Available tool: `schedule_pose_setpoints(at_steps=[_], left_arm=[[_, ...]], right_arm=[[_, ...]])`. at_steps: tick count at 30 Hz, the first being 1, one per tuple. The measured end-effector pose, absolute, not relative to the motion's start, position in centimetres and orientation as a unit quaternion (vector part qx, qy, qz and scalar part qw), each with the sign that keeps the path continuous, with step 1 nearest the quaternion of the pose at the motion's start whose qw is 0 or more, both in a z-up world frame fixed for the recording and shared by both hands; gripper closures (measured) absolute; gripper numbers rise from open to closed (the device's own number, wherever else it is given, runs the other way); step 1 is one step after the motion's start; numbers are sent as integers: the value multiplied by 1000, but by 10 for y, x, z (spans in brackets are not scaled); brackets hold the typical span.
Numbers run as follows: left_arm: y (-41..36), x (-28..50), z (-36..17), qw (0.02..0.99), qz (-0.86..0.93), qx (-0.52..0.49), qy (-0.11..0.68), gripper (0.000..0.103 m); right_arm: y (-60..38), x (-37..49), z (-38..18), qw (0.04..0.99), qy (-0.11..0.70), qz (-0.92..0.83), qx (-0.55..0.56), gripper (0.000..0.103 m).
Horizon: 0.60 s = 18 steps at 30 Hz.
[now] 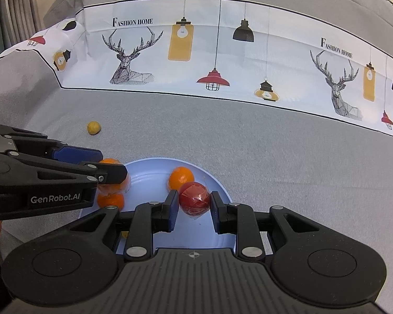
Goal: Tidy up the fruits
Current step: 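Lower the red fruit into the plate with the right tool while the left tool lowers the wrapped mandarin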
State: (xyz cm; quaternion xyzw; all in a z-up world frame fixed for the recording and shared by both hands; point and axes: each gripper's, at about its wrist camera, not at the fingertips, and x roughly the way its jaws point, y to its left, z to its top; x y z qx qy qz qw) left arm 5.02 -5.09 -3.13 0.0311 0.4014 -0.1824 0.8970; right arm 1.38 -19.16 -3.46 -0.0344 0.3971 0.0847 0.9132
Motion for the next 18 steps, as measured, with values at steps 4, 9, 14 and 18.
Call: schedule_pose_setpoints(at_steps=[4, 9, 14, 18], left_arm=[[-52, 49, -30, 897, -184, 31, 401, 67], [-52, 50, -30, 897, -184, 32, 401, 67], [-52, 50, -31, 897, -185, 31, 401, 67], [-52, 50, -31, 897, -185, 31, 401, 67]], right_arm=[[-190, 13, -34, 914, 396, 85, -36, 76], [-189, 13, -34, 914, 396, 86, -37, 76], [-189, 13, -34, 914, 395, 86, -37, 76], [-189, 13, -34, 914, 395, 86, -37, 76]])
